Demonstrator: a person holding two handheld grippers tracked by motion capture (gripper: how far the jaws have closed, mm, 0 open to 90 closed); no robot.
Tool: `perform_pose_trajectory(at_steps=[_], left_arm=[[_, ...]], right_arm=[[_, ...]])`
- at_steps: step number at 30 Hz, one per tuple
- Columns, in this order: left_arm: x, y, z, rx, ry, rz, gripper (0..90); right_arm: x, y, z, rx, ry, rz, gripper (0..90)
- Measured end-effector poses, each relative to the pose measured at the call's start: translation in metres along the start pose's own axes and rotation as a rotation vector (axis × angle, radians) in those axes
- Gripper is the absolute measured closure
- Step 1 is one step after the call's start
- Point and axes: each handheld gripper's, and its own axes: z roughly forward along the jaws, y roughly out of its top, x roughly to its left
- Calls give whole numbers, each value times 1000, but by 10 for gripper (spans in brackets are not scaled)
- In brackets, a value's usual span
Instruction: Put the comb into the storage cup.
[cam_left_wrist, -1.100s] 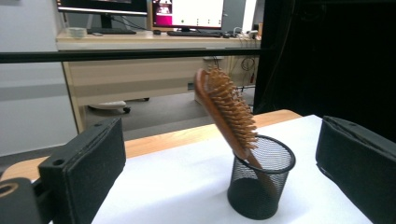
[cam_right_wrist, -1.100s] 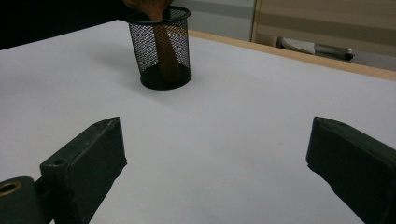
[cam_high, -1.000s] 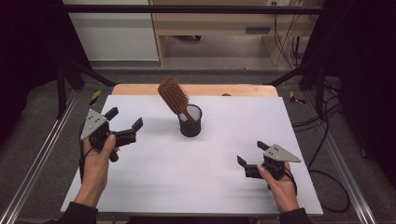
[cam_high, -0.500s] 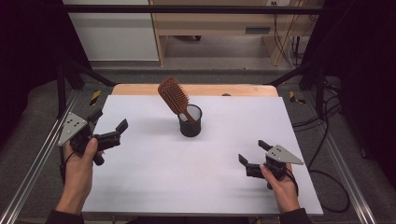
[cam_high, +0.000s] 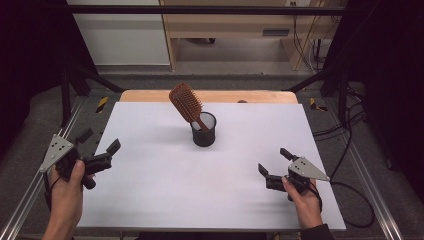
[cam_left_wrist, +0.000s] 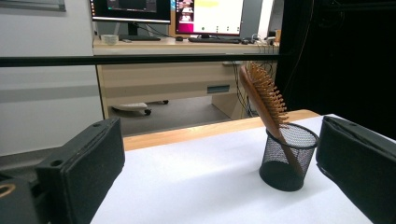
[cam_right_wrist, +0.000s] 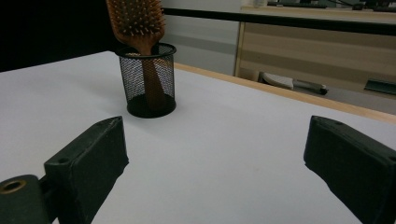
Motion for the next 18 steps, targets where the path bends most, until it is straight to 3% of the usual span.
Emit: perform_pose_trajectory(at_steps=[10,15,18], left_arm=[[1,-15,-13,7,23,0,16],[-1,-30,-17,14,-4,16,16],[-1,-40,-16,16,-17,4,17]], right_arm=[[-1,0,-3,6,-3,-1,46],[-1,0,-5,4,5,8,43],[0,1,-5,13,5,-1,43]])
